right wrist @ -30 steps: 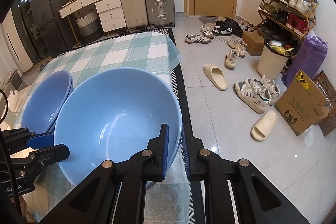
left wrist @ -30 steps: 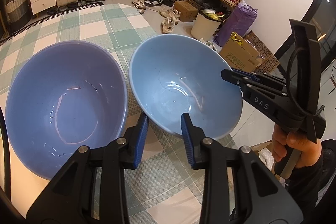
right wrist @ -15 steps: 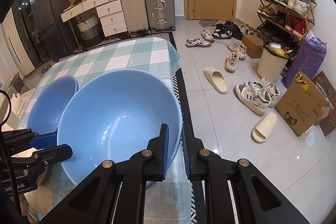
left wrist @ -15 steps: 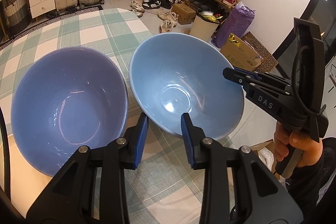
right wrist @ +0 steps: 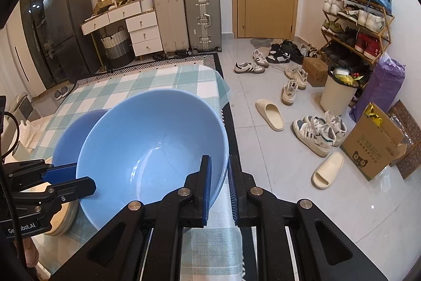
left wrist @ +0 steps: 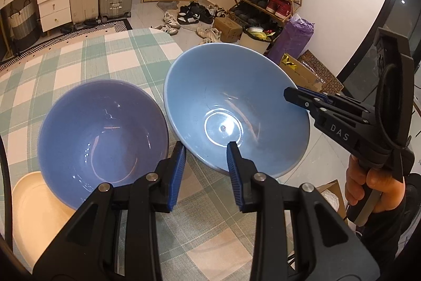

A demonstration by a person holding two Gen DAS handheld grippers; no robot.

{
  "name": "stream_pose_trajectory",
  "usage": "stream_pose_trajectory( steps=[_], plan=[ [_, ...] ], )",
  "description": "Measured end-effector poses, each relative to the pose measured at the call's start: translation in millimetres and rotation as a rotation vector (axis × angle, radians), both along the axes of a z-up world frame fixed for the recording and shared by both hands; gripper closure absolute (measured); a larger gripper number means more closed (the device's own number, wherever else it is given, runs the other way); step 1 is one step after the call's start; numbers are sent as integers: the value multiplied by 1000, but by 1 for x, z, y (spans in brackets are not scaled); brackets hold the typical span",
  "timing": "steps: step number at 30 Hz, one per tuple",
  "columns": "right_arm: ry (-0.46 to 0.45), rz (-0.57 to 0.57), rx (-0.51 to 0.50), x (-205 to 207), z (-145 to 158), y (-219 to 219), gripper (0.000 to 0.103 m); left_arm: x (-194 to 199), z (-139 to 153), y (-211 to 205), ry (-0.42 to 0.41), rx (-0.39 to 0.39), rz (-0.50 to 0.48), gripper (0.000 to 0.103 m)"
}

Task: Organize plates and bowls
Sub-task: 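Lift the light blue bowl with both tools, then carry the light blue bowl with both tools over the darker blue bowl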

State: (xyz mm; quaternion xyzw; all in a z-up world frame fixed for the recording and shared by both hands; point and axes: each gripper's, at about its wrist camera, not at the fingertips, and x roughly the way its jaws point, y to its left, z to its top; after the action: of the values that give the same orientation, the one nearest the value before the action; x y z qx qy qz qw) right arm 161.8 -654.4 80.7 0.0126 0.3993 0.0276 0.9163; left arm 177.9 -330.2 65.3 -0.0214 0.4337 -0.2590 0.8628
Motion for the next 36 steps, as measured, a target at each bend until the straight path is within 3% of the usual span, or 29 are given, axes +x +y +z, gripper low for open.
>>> stream_pose_trajectory(
  steps=[15,36],
  plan=[
    [-83,25,-19,-25,53,31,90,-37,56,32,-80,-18,23,74],
    [-116,82,-41,-21,81,84,89,-67,94,90,-120,-54,110,74]
  ],
)
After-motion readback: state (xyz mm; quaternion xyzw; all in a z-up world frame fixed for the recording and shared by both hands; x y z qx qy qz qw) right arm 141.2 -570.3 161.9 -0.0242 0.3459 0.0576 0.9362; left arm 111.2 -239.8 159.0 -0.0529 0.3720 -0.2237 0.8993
